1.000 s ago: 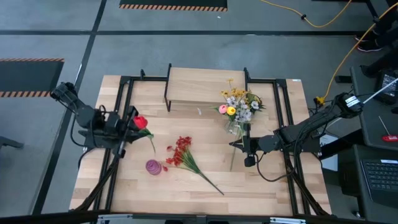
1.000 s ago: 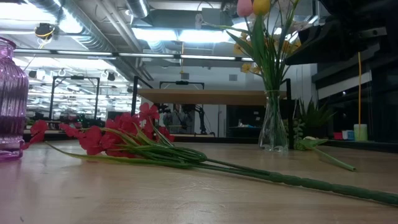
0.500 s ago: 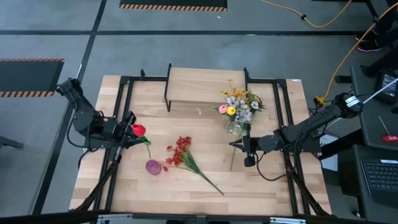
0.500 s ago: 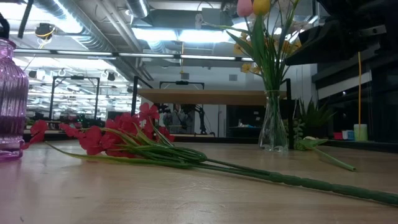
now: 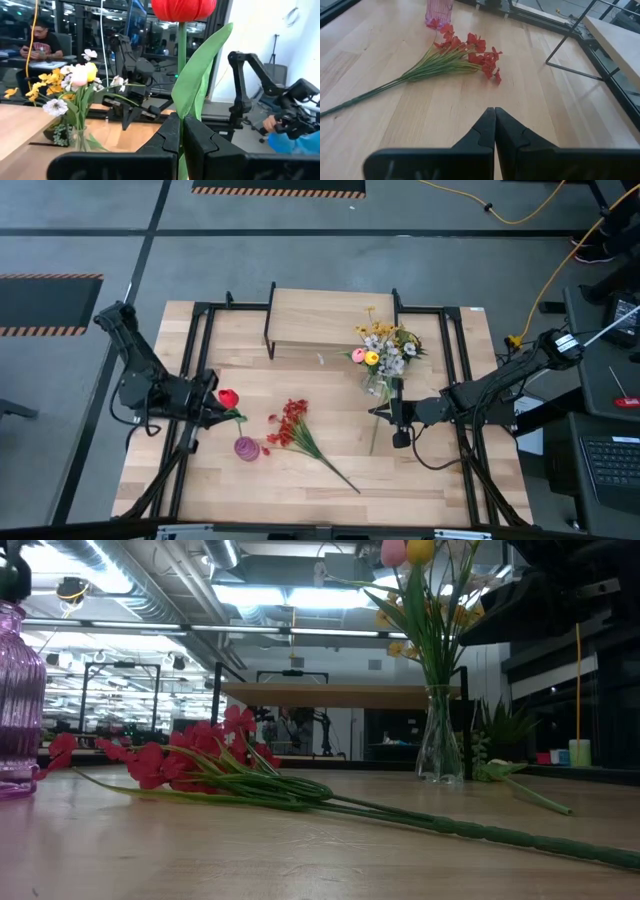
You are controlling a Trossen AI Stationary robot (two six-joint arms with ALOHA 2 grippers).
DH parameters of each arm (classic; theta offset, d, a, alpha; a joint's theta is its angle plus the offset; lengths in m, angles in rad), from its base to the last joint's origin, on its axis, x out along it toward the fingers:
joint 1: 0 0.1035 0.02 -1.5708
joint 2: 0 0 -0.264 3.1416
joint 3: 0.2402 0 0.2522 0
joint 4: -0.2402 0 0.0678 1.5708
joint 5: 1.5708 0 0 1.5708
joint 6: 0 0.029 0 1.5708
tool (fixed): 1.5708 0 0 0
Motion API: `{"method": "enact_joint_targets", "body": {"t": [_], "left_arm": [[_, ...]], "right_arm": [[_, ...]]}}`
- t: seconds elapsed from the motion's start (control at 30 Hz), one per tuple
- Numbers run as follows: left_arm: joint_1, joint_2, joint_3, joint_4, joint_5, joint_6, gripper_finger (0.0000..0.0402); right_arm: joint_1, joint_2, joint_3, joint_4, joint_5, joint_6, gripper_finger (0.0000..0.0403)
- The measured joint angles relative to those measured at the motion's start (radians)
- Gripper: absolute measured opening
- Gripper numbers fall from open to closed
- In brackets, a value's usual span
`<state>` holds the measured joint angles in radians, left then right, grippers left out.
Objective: Pick and place flowers into a vace then onto a shelf
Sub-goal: Put the red flower into the violet vase
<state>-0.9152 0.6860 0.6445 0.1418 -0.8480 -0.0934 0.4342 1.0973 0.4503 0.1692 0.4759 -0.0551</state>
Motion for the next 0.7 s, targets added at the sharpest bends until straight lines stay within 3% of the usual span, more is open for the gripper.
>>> {"method": "enact_joint_targets", "body": {"t": [0.37, 0.7], "left_arm": [[-0.020, 0.069, 0.000, -0.002, -0.133, -0.016, 0.0003], [-0.020, 0.177, 0.000, -0.011, -0.314, -0.029, 0.0003]], "right_arm": [[0.000, 0.000, 0.000, -0.001, 0.000, -0.003, 0.0007], [0.000, 0.000, 0.000, -0.003, 0.000, -0.005, 0.0007]]}}
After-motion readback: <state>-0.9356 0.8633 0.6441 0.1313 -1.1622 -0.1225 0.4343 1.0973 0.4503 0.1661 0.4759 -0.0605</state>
